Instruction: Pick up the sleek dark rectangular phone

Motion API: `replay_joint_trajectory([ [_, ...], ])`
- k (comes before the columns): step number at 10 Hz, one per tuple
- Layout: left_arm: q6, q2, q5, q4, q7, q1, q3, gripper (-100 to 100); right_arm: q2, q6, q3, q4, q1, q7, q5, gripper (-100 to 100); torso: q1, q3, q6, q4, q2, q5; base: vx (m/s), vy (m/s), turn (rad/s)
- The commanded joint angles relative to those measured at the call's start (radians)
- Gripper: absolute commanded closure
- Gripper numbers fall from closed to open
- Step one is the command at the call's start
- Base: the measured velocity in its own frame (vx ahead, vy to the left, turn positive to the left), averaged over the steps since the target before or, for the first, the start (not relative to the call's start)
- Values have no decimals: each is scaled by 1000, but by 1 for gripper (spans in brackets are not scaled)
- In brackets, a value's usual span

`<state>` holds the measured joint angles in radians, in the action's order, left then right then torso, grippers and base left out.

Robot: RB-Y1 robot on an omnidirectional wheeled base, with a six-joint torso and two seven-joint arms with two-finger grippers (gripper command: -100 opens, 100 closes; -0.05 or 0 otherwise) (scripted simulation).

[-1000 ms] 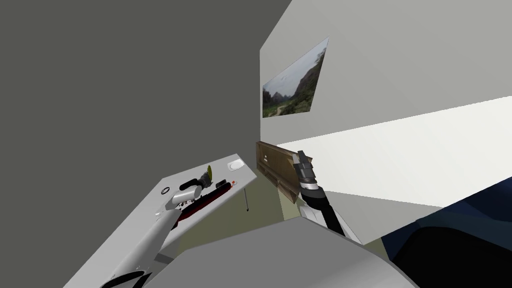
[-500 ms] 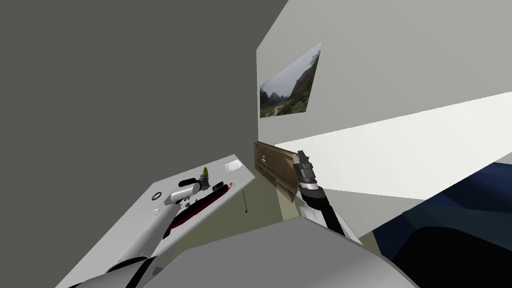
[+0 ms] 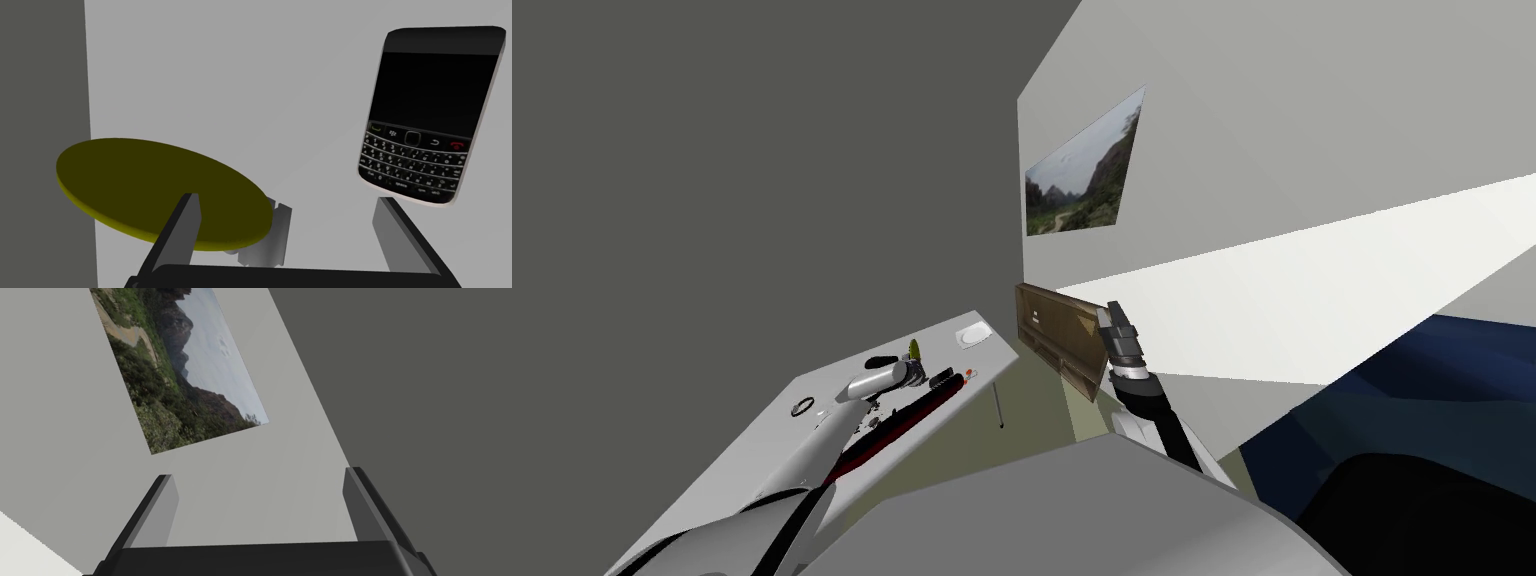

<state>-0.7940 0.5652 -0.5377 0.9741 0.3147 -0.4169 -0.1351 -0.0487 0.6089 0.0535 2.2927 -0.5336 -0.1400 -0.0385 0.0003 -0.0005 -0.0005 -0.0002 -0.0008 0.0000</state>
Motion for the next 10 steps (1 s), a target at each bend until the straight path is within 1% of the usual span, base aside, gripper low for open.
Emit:
replay_joint_trajectory([
  [1,-39,6,-6,-31,7,-15,-3,-100,0,0,0,0,0,0,0,0,0,0,0,0,0,0,13,7,-60],
  [2,-72,20,-22,-76,12,-44,-10,-100,0,0,0,0,0,0,0,0,0,0,0,0,0,0,13,3,-118],
  [3,-84,20,-22,-86,12,-44,-10,-100,0,0,0,0,0,0,0,0,0,0,0,0,0,0,9,7,-63],
  [4,-117,33,-38,-130,16,-73,-16,-100,0,0,0,0,0,0,0,0,0,0,0,0,0,0,8,7,-105],
  [5,-126,33,-38,-140,16,-73,-16,-100,0,0,0,0,0,0,0,0,0,0,0,0,0,0,6,9,-58],
  [6,-162,45,-52,-182,19,-100,-23,-100,0,0,0,0,0,0,0,0,0,0,0,0,1,0,6,9,-116],
  [7,-166,45,-52,-192,19,-100,-23,-100,0,0,0,0,0,0,0,0,0,0,0,0,1,0,5,11,-64],
  [8,-204,56,-65,-237,22,-126,-29,-100,0,0,0,0,0,0,0,0,0,0,-1,0,1,0,6,11,-122],
  [9,-227,65,-77,-276,25,-150,-36,-100,0,0,0,0,0,0,0,0,0,0,0,0,1,0,10,24,-192],
  [10,-239,65,-77,-290,25,-150,-36,-100,0,0,0,0,0,0,0,0,1,0,0,0,0,0,6,21,-66],
])
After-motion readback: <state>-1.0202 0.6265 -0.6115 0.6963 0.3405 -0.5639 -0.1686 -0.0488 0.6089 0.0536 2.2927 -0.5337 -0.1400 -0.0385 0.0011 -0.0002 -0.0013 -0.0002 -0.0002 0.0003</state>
